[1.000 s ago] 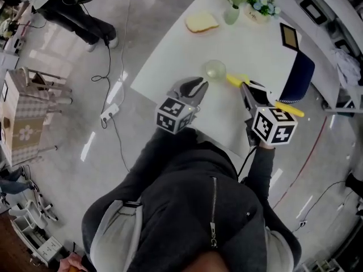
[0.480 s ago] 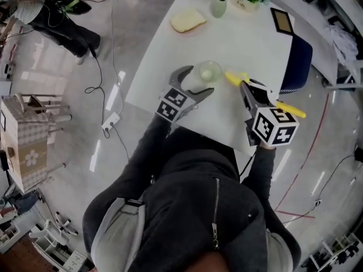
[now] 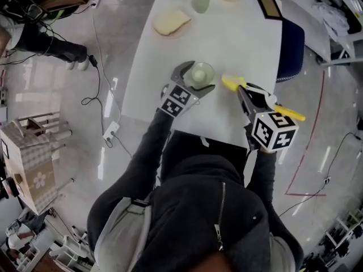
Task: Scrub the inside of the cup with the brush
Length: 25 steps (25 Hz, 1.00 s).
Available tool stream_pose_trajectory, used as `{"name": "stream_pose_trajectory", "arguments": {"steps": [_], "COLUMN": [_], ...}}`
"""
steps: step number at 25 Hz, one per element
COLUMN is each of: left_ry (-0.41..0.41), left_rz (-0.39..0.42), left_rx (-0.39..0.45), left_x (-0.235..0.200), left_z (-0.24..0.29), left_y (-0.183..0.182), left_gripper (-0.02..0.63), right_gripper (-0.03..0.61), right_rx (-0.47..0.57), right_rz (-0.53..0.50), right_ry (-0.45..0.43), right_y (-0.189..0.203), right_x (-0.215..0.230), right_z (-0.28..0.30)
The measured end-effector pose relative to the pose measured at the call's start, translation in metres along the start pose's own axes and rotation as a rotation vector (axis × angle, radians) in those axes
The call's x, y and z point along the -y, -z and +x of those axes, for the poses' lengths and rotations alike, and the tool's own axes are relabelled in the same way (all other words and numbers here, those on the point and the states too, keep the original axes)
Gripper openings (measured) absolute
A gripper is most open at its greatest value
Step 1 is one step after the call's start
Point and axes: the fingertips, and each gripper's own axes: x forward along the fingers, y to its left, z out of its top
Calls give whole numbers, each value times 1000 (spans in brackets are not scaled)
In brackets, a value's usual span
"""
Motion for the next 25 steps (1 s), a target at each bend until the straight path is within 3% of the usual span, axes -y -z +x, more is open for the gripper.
{"name": "stream_pose_trajectory", "arguments": {"steps": [3,12,17,25], "left_ry": [-7,-22,6,32], "left_rz": [38,157,206,312], "left_rx": [2,-44,-77,-134], "left_x": [4,18,27,36], "left_z": [6,11,18,26], "left_y": [-2,4,3,0], "left_gripper": [391,387,385,385], "right_gripper": [94,93,92,92], "right_rx": [-4,17,41,-36], "right_rz": [4,-44,-35,-151], "right_ry": [2,-55,-138,-182], "right_y": [2,-13,-18,-14], "right_x": [3,-2,-13,-24], "right_z": [-1,-3,-6,15]}}
